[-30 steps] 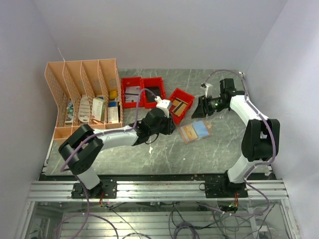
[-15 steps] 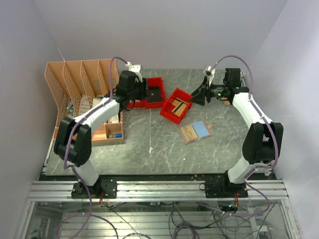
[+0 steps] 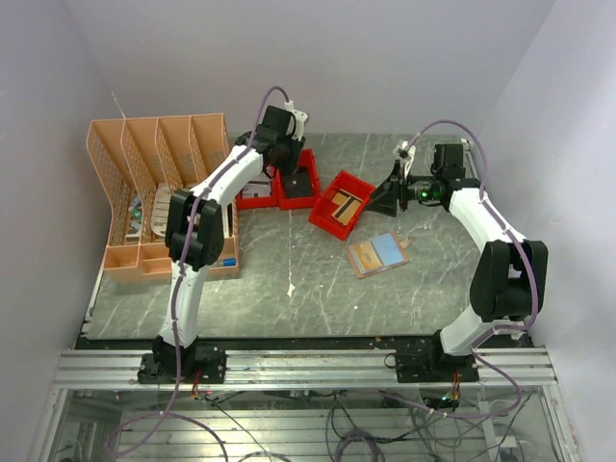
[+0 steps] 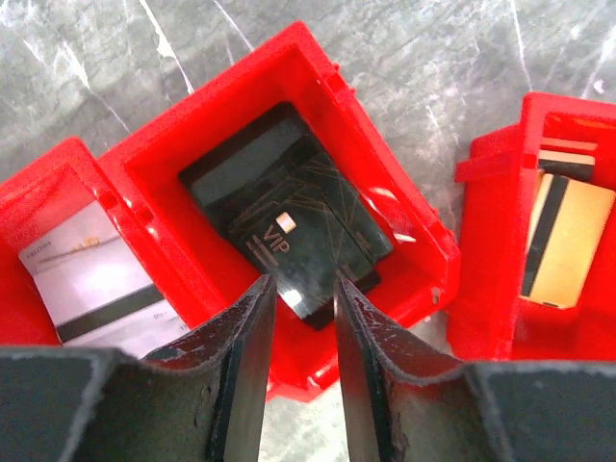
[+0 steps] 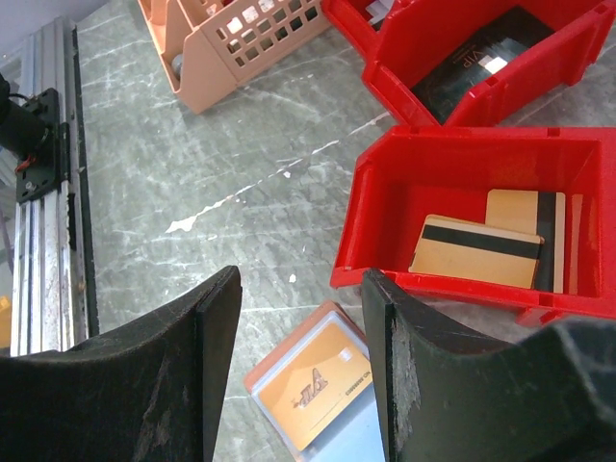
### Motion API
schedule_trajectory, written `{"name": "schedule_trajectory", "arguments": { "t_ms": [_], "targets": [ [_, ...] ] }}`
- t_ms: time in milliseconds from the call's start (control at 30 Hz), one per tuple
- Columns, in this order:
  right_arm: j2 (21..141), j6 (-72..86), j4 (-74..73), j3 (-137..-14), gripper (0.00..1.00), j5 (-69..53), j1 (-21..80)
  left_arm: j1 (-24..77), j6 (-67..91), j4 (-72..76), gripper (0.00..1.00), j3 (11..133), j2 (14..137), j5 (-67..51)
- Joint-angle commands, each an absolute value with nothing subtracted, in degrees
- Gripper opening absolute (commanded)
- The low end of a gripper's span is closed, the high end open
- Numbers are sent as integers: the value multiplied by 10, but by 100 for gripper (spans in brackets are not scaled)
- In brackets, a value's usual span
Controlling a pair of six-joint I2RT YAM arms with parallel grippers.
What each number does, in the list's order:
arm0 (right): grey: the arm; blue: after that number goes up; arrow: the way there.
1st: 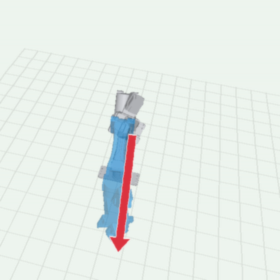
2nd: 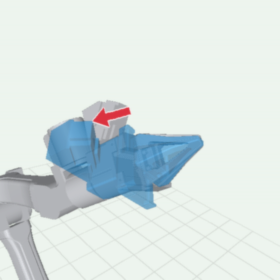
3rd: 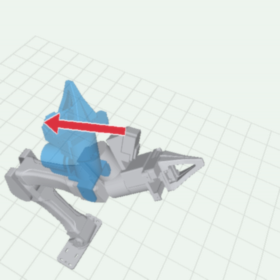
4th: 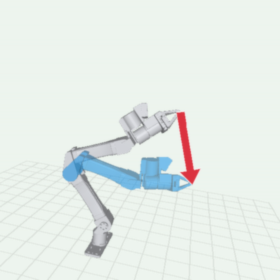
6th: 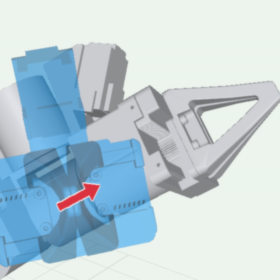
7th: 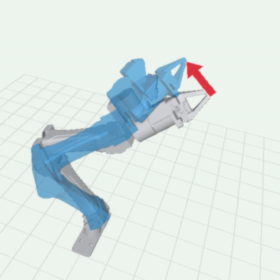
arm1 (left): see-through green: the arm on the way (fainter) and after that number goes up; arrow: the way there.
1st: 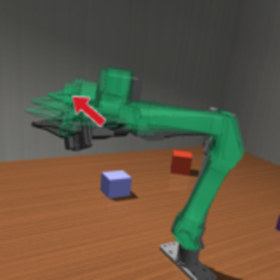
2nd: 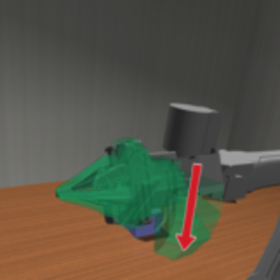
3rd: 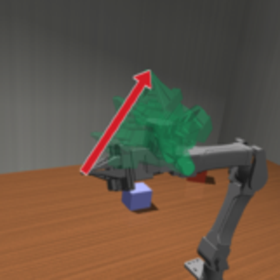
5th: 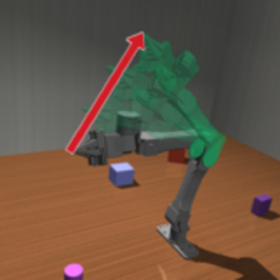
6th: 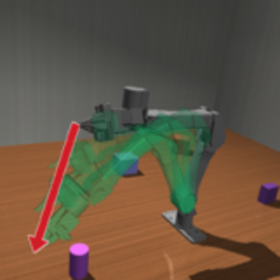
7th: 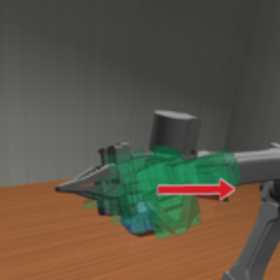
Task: Put the credit cards into the card holder
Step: Move the storage box to the center of the board.
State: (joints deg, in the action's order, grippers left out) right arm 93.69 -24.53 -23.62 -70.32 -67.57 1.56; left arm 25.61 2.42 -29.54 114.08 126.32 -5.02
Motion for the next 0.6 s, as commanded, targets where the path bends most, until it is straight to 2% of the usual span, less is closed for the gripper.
{"name": "schedule_trajectory", "arguments": {
  "t_ms": [0,300,567],
  "targets": [
    [938,-253,-236,-702,53,-680,12,260,-26,-369,40,1229,1315,-58],
    [954,-264,-252,-704,53,-681,10,288,-55,-373,17,1226,1360,-34],
    [955,-270,-256,-703,52,-683,5,300,-99,-407,12,1189,1356,-26]
  ]
}}
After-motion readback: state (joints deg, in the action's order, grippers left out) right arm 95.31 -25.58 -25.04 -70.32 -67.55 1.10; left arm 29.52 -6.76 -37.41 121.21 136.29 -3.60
